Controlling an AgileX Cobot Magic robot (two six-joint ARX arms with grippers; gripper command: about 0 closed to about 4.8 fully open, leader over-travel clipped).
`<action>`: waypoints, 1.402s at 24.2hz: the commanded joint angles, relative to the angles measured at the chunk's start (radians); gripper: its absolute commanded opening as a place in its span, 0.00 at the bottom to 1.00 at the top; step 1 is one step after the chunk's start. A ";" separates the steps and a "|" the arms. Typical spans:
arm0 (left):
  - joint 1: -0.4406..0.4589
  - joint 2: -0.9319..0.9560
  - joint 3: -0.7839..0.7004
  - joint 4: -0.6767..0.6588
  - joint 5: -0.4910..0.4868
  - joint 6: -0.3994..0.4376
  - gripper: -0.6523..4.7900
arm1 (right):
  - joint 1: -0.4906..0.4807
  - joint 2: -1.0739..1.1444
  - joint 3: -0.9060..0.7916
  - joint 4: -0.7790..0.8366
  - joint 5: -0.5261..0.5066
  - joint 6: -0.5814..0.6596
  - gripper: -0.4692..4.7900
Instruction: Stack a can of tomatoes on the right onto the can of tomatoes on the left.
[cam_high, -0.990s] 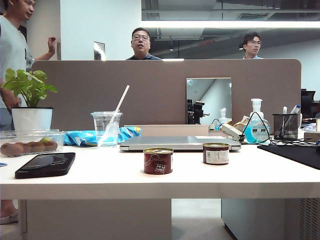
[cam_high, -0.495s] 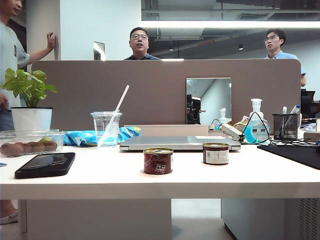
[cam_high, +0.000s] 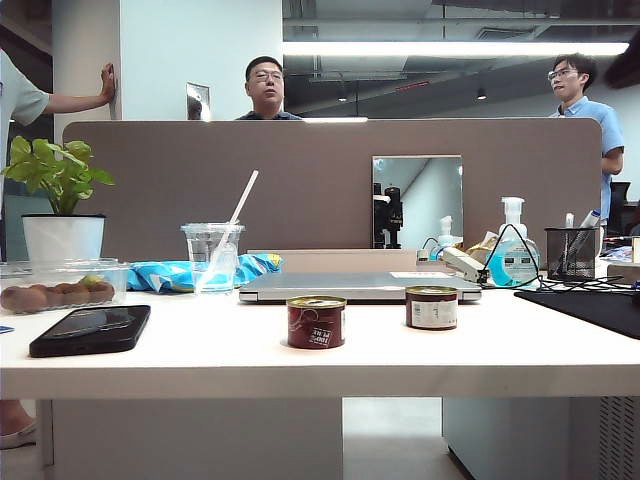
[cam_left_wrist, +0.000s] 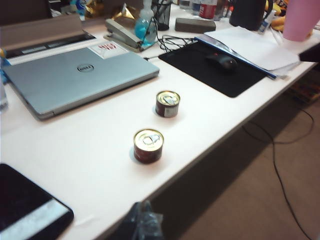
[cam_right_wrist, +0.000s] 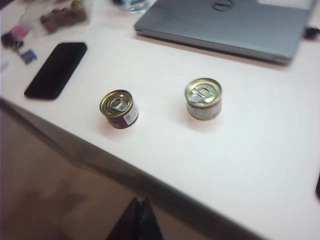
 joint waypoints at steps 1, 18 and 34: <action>-0.002 0.000 0.000 -0.028 0.041 0.000 0.12 | 0.075 0.068 0.005 0.118 0.095 -0.095 0.21; -0.002 -0.002 0.000 -0.035 0.057 -0.051 0.12 | 0.151 0.784 0.045 0.783 0.175 -0.107 0.90; -0.002 -0.002 0.000 -0.034 0.054 -0.045 0.12 | 0.151 1.077 0.211 0.830 0.208 -0.107 0.94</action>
